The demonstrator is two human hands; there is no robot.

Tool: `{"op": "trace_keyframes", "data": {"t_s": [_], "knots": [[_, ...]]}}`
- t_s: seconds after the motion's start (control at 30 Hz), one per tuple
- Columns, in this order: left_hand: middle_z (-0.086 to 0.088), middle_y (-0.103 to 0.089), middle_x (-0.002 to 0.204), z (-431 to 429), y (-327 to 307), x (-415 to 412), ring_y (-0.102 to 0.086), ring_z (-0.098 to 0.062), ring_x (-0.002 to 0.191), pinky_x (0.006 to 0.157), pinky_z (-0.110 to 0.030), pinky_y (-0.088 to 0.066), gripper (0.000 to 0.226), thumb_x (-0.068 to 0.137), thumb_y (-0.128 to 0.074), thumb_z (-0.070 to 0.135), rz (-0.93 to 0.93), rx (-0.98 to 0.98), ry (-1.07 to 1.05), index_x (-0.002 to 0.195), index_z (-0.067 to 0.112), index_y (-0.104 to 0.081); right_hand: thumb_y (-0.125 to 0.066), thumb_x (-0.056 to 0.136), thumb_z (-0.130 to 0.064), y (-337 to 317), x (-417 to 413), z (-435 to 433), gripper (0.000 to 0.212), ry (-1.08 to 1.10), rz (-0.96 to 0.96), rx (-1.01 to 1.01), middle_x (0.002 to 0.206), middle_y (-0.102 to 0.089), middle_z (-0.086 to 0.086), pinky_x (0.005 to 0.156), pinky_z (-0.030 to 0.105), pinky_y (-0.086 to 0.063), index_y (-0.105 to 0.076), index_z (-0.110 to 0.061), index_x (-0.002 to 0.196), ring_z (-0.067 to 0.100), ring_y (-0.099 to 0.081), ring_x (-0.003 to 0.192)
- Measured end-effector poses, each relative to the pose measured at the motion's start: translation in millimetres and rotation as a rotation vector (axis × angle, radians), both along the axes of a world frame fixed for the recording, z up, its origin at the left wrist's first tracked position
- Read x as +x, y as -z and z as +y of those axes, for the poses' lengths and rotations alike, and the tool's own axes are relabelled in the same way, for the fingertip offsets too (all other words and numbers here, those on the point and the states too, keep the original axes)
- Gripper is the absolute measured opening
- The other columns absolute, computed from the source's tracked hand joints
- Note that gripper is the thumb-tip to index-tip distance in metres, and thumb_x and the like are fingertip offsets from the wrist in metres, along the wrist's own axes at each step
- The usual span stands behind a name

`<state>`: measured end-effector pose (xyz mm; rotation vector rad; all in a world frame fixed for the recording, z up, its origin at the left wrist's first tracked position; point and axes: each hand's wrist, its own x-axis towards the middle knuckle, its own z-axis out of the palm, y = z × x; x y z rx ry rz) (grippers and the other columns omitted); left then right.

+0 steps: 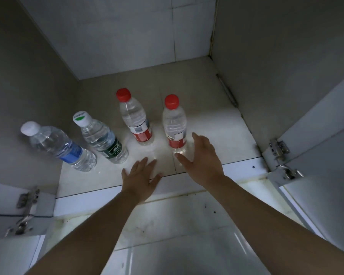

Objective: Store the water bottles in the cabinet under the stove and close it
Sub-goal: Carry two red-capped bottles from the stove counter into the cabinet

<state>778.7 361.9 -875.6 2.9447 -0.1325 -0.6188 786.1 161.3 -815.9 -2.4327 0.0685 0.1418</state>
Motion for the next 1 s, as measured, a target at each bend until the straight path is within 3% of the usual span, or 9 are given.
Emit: {"op": "trace_keyframes", "data": {"t_s": [0.13, 0.33, 0.67, 0.9, 1.0], "knots": [[0.003, -0.016, 0.157, -9.0, -54.5, -9.7, -0.016, -0.023, 0.143, 0.111, -0.058, -0.014, 0.063, 0.091, -0.024, 0.060, 0.001, 0.066, 0.008, 0.147, 0.034, -0.010, -0.048, 0.086, -0.057, -30.6, -22.2, -17.4, 0.075, -0.091, 0.079, -0.186, 0.147, -0.030, 0.010, 0.104, 0.042, -0.036, -0.023, -0.016, 0.143, 0.028, -0.033, 0.132], [0.002, -0.020, 0.156, -20.1, -180.9, -54.2, -0.014, -0.022, 0.144, 0.113, -0.059, -0.011, 0.065, 0.089, -0.025, 0.064, 0.030, -0.009, 0.021, 0.146, 0.036, -0.012, -0.046, 0.088, -0.053, -125.9, -80.3, -27.4, 0.069, -0.059, 0.122, -0.156, 0.146, -0.033, 0.009, 0.102, 0.040, -0.038, -0.028, -0.014, 0.142, 0.027, -0.034, 0.131], [0.002, -0.023, 0.154, -50.5, -475.0, -134.8, -0.018, -0.021, 0.142, 0.112, -0.056, -0.018, 0.063, 0.090, -0.026, 0.061, 0.062, 0.019, 0.172, 0.146, 0.035, -0.013, -0.035, 0.087, -0.063, -414.1, -188.8, -44.3, 0.072, -0.050, 0.370, -0.223, 0.156, -0.014, -0.002, 0.113, 0.052, -0.019, -0.015, -0.026, 0.146, 0.029, -0.011, 0.143], [0.004, -0.022, 0.155, -64.4, -659.4, -174.5, -0.020, -0.019, 0.141, 0.112, -0.052, -0.021, 0.064, 0.091, -0.029, 0.060, 0.088, -0.077, 0.243, 0.147, 0.036, -0.011, -0.034, 0.086, -0.065, -612.6, -226.2, -66.0, 0.074, -0.008, 0.296, -0.234, 0.156, -0.015, -0.002, 0.114, 0.050, -0.019, -0.014, -0.026, 0.146, 0.026, -0.011, 0.143], [0.004, -0.022, 0.155, -66.5, -712.9, -174.1, -0.021, -0.018, 0.141, 0.112, -0.051, -0.023, 0.071, 0.084, -0.017, 0.069, 0.030, -0.102, 0.330, 0.146, 0.038, -0.007, -0.034, 0.086, -0.065, -666.3, -238.8, -69.1, 0.074, 0.009, 0.235, -0.245, 0.154, -0.020, 0.001, 0.113, 0.047, -0.023, -0.018, -0.025, 0.146, 0.025, -0.015, 0.142]]}}
